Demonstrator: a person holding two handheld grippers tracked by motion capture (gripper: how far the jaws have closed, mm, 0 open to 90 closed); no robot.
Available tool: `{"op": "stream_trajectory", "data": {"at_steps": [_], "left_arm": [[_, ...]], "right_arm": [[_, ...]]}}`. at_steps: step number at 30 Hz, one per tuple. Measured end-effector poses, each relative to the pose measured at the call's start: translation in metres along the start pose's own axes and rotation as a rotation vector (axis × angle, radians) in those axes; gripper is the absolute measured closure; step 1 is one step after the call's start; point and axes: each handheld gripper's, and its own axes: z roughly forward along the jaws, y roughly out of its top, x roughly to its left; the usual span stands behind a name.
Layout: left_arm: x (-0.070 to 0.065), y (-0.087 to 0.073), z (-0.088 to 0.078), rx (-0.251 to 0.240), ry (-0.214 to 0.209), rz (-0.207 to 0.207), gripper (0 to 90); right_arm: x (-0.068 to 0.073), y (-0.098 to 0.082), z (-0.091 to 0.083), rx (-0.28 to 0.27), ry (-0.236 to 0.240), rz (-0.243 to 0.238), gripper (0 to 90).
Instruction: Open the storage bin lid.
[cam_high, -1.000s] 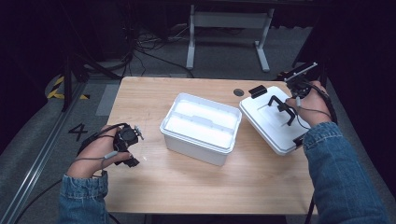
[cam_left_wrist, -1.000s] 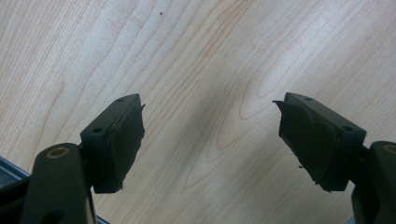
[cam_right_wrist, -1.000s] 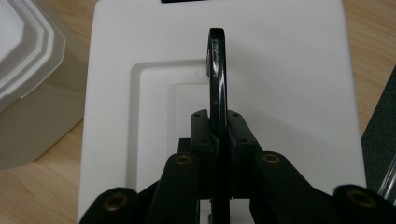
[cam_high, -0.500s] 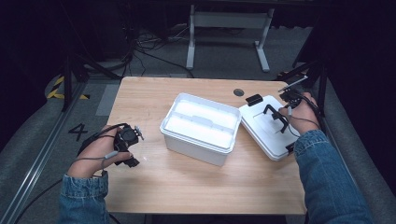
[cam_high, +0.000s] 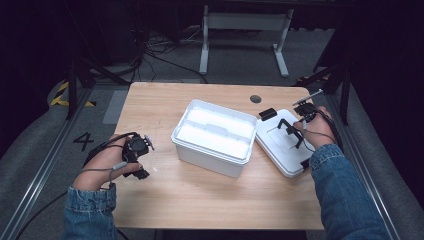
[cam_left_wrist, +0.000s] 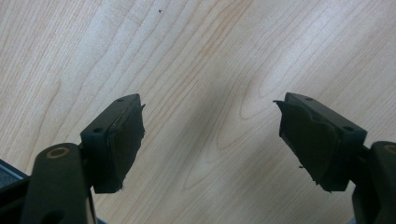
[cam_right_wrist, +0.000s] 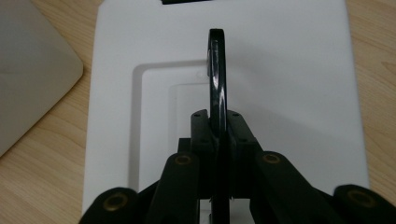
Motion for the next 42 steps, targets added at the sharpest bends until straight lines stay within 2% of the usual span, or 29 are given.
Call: {"op": "stream_trajectory", "data": {"at_steps": [18,22,27,29,36,42], "left_arm": [[0.001,0.001,0.002,0.003,0.000,0.009,23.0],[0.000,0.002,0.002,0.007,-0.002,0.010,22.9],[0.000,0.002,0.002,0.009,-0.001,0.011,22.9],[0.000,0.001,0.003,0.010,-0.001,0.011,22.9],[0.000,0.000,0.003,0.014,-0.004,0.005,22.9],[-0.001,0.000,0.004,0.016,-0.006,0.008,22.9]], "right_arm": [[-0.013,-0.013,0.015,0.001,0.032,0.040,83.1],[-0.018,-0.015,0.014,-0.030,0.032,0.056,74.0],[-0.027,-0.018,0.010,-0.066,-0.025,0.050,60.0],[-0.029,-0.019,0.009,-0.080,-0.029,0.054,57.4],[-0.026,-0.020,-0.004,-0.156,-0.011,0.037,54.7],[-0.012,-0.022,-0.024,-0.204,-0.019,-0.027,54.2]]}}
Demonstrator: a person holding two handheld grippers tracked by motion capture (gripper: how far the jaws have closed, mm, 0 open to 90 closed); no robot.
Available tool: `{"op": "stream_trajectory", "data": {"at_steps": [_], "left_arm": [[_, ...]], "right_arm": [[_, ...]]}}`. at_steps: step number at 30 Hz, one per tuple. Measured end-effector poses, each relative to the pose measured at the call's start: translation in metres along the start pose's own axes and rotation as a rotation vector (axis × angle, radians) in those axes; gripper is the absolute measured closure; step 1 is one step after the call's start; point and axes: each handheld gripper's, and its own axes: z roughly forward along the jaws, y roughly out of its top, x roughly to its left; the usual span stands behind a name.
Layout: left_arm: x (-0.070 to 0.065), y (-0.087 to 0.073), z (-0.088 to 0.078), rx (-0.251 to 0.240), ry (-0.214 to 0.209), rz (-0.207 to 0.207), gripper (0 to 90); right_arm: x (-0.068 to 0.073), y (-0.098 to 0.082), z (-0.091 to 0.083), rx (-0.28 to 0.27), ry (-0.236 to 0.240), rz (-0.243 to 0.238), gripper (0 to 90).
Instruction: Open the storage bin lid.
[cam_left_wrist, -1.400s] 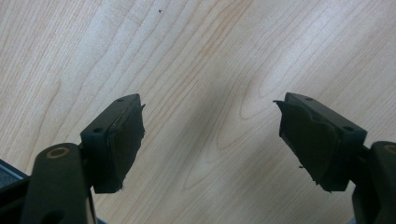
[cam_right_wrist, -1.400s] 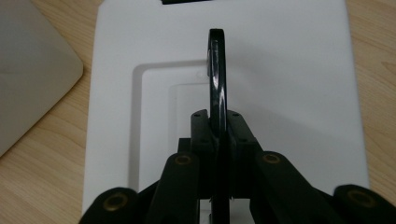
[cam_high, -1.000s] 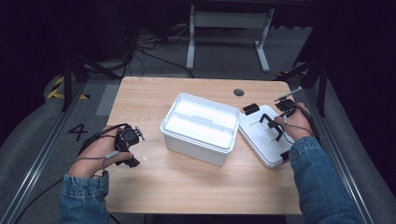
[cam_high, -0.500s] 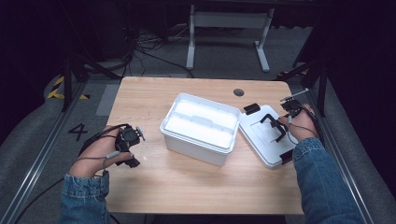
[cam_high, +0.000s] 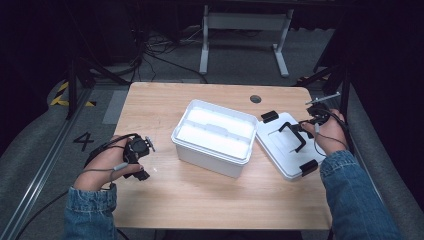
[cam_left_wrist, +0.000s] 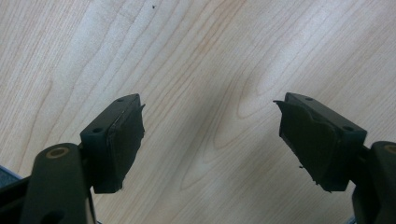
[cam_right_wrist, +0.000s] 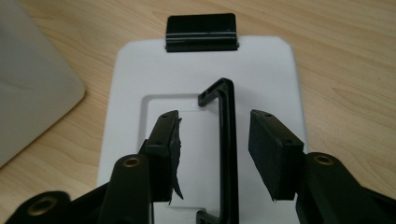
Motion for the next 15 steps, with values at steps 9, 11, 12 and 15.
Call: {"op": "stream_trajectory", "data": {"at_steps": [9,11,12,15], "left_arm": [[-0.002,-0.007,0.001,0.006,-0.007,-0.010,22.9],[-0.001,-0.008,0.001,0.006,-0.002,-0.016,22.9],[-0.001,-0.008,0.001,0.006,-0.002,-0.016,23.0],[-0.003,-0.010,0.001,0.005,-0.001,-0.019,22.9]], "right_arm": [[0.034,-0.004,-0.033,-0.071,0.047,-0.091,53.4],[0.044,-0.006,-0.039,-0.086,0.063,-0.114,53.3],[0.044,-0.006,-0.039,-0.086,0.063,-0.114,53.3],[0.063,-0.013,-0.048,-0.093,0.096,-0.144,51.7]]}}
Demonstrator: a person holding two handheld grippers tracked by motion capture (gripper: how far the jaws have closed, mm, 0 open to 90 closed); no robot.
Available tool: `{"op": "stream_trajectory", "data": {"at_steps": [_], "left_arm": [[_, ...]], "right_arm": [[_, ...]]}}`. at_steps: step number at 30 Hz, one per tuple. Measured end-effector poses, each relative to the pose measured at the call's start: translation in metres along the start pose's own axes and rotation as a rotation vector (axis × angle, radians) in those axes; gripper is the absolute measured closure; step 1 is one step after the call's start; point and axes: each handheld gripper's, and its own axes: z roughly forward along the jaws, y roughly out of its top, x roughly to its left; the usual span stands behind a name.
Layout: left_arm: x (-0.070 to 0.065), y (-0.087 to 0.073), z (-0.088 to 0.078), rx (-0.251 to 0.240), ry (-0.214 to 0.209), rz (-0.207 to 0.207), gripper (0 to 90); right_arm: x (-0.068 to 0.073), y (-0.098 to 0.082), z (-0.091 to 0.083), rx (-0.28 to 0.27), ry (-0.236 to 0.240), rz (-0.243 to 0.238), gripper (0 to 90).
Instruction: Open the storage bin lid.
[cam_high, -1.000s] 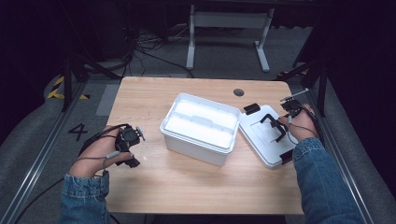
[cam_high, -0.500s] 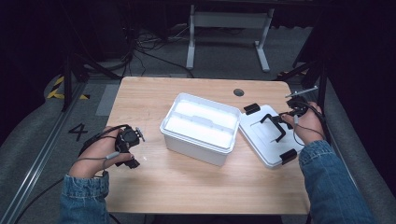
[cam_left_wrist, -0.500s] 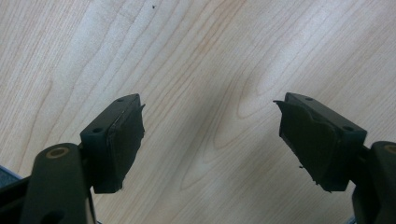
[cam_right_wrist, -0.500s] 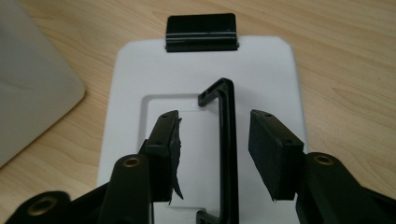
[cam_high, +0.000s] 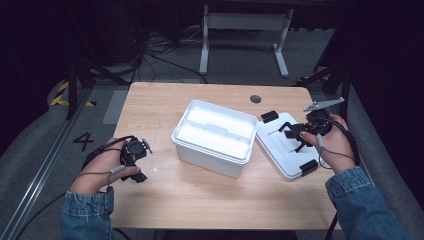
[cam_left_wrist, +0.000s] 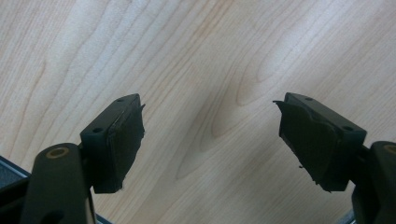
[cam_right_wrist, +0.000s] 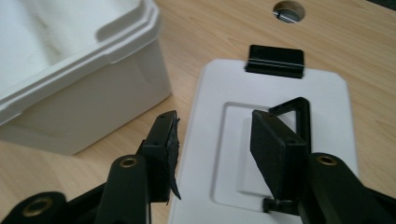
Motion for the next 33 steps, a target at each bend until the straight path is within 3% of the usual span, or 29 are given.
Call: {"op": "stream_trajectory", "data": {"at_steps": [13,18,21,29,33], "left_arm": [[-0.004,-0.004,0.000,-0.007,-0.002,0.006,22.4],[-0.001,-0.005,0.000,-0.008,0.006,-0.001,22.4],[-0.002,-0.003,0.001,0.000,-0.001,0.003,22.4],[-0.001,0.003,0.002,0.000,-0.002,0.013,22.3],[-0.001,0.004,0.002,0.005,-0.003,0.015,22.3]], "right_arm": [[0.054,-0.021,0.005,0.009,0.088,-0.101,48.3],[0.068,-0.026,0.011,0.011,0.087,-0.131,47.3],[0.084,-0.033,0.021,0.014,0.125,-0.152,46.6],[0.112,-0.049,0.049,-0.004,0.138,-0.202,45.8],[0.123,-0.059,0.064,-0.014,0.154,-0.200,44.9]]}}
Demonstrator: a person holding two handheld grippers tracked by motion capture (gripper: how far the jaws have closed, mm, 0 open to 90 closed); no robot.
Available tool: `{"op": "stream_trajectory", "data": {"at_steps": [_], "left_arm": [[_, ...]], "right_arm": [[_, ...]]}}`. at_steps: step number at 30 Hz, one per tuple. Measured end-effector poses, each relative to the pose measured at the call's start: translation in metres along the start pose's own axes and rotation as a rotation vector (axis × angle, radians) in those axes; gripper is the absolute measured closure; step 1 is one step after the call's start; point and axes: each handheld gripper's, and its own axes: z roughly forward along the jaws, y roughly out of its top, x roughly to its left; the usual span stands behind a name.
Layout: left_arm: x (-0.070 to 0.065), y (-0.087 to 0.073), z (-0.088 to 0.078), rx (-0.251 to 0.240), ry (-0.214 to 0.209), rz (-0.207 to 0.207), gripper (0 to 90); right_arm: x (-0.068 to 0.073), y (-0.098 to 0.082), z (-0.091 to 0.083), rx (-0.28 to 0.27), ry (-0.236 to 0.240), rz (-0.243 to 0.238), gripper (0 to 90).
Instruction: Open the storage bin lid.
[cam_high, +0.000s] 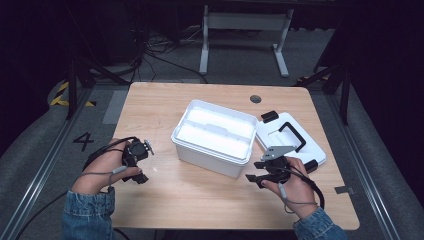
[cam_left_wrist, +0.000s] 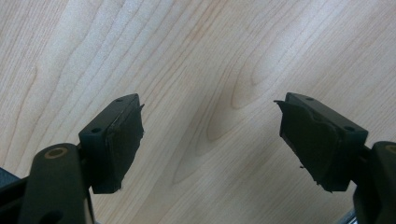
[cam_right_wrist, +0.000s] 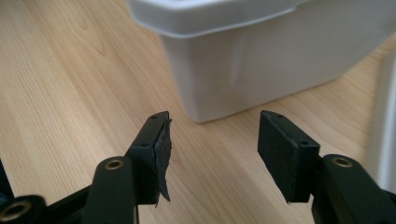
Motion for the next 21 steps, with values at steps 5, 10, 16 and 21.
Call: {"op": "stream_trajectory", "data": {"at_steps": [5,10,16,21], "left_arm": [[0.000,0.001,0.000,0.006,0.001,0.001,22.3],[-0.001,0.001,0.001,0.011,0.001,0.000,22.4],[-0.001,0.000,0.001,0.007,-0.002,0.001,22.4],[-0.001,0.000,0.001,0.002,-0.003,0.004,22.4]], "right_arm": [[0.008,-0.009,0.017,-0.007,-0.034,-0.022,44.7],[0.012,-0.015,0.028,-0.024,-0.019,-0.013,44.8],[0.020,-0.019,0.044,-0.028,-0.041,-0.051,44.9],[0.022,-0.021,0.048,-0.022,-0.053,-0.067,44.9]]}}
